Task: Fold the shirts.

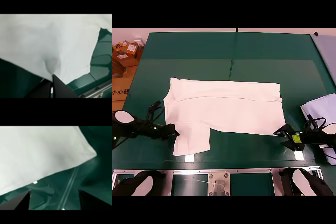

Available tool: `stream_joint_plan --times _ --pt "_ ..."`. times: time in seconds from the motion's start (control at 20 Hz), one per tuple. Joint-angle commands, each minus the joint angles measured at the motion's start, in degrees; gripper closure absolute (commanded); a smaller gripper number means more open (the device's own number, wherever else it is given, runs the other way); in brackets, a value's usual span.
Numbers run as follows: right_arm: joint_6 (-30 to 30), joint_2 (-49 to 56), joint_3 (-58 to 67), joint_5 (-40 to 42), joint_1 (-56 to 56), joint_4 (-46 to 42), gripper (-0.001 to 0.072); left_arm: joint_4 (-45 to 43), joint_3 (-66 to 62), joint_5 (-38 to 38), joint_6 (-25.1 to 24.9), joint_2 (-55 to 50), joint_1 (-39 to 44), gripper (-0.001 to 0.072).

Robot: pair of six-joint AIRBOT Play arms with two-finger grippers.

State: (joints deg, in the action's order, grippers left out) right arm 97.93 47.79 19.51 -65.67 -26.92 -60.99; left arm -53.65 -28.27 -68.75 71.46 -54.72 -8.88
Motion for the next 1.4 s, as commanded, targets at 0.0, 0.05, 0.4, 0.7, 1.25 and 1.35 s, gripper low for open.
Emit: stream_joint_plan --times 0.0,0.05,0.4,0.7,1.25,1.35 --pt "0.98 -0.50 -4.09 8.52 0.02 3.67 0.0060 0.07 -0.07 0.61 0.02 0.04 0.00 0.0683" --pt "1.55 -0.50 -4.83 11.58 0.04 4.59 0.0060 0.09 -0.07 0.63 0.02 0.04 0.00 0.0683" --pt "0.42 3.54 -5.60 25.49 1.27 14.23 0.0061 0.09 -0.07 0.85 0.04 0.04 0.00 0.0683" --pt "0.42 8.98 -5.57 24.59 10.43 15.37 0.0069 0.07 -0.07 0.63 0.04 0.04 0.00 0.0683" --pt "-2.38 -0.22 1.97 2.60 -1.20 0.33 0.0696 -8.41 -8.68 -11.58 6.56 11.15 0.00 0.0684" --pt "-2.36 -5.03 3.65 -2.56 -2.45 -2.62 0.0696 -6.25 -8.66 -13.42 7.17 13.99 0.00 0.0684"
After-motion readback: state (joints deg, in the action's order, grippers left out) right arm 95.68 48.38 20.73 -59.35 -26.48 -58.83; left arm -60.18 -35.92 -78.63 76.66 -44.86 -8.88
